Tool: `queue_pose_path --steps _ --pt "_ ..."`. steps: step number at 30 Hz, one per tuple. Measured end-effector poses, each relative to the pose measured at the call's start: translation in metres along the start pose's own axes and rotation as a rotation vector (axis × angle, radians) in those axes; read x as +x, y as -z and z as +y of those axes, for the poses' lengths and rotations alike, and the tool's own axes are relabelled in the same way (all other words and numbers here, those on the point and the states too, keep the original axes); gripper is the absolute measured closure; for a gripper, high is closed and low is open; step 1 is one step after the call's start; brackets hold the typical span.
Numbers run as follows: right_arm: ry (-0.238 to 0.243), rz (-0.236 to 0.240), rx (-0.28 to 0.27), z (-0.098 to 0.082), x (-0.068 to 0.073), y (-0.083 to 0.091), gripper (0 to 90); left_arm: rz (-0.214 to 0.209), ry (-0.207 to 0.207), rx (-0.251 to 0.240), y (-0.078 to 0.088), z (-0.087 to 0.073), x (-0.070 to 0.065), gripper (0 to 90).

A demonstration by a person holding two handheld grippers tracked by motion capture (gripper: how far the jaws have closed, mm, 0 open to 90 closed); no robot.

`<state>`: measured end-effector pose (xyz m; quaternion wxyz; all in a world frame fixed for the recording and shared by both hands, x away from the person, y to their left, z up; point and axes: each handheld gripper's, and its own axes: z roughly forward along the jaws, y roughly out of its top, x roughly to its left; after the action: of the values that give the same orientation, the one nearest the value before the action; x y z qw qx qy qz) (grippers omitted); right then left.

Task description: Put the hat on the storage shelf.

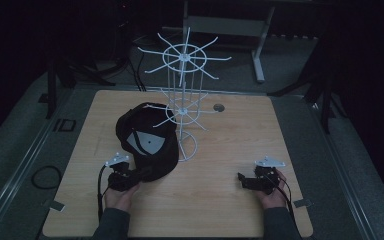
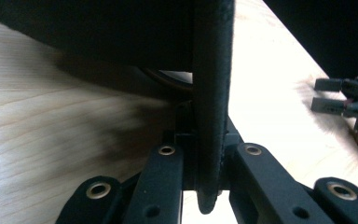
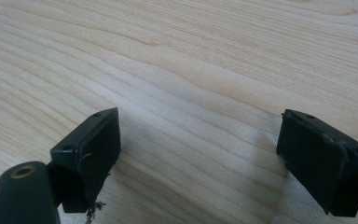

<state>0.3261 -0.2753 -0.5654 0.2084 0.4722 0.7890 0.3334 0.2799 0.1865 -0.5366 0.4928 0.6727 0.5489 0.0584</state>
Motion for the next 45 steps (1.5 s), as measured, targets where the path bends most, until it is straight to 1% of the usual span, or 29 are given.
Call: queue_pose_path --steps 1,4,7,12,16,18,23,32,39,45 --pt "0.0 0.0 0.0 0.0 0.0 0.0 13.2 0.001 0.006 -0.005 0.001 0.0 0.001 86.0" --pt "-0.002 0.0 0.001 0.0 0.0 0.0 13.2 0.019 -0.006 -0.015 0.004 0.002 0.002 86.5" --pt "0.0 0.0 0.0 0.0 0.0 0.0 13.2 0.038 -0.007 -0.023 0.007 0.005 0.003 86.6" --pt "-0.002 0.0 0.001 0.0 0.0 0.0 13.2 0.059 0.007 -0.039 0.011 0.008 0.007 86.7" --pt "-0.001 0.0 0.0 0.0 0.0 0.0 13.2 0.066 0.015 -0.05 0.014 0.01 0.009 86.7" --pt "-0.002 0.0 0.001 0.0 0.0 0.0 13.2 0.076 0.021 -0.064 0.018 0.012 0.012 86.7" --pt "0.0 0.0 0.0 0.0 0.0 0.0 13.2 0.089 0.019 -0.08 0.024 0.016 0.016 86.7" --pt "0.0 0.0 0.0 0.0 0.0 0.0 13.2 0.097 0.021 -0.094 0.028 0.019 0.018 86.7" --pt "0.0 0.0 0.0 0.0 0.0 0.0 13.2 0.104 0.009 -0.096 0.032 0.022 0.02 86.6" --pt "0.0 0.0 0.0 0.0 0.0 0.0 13.2 0.114 0.002 -0.11 0.037 0.026 0.02 86.7"
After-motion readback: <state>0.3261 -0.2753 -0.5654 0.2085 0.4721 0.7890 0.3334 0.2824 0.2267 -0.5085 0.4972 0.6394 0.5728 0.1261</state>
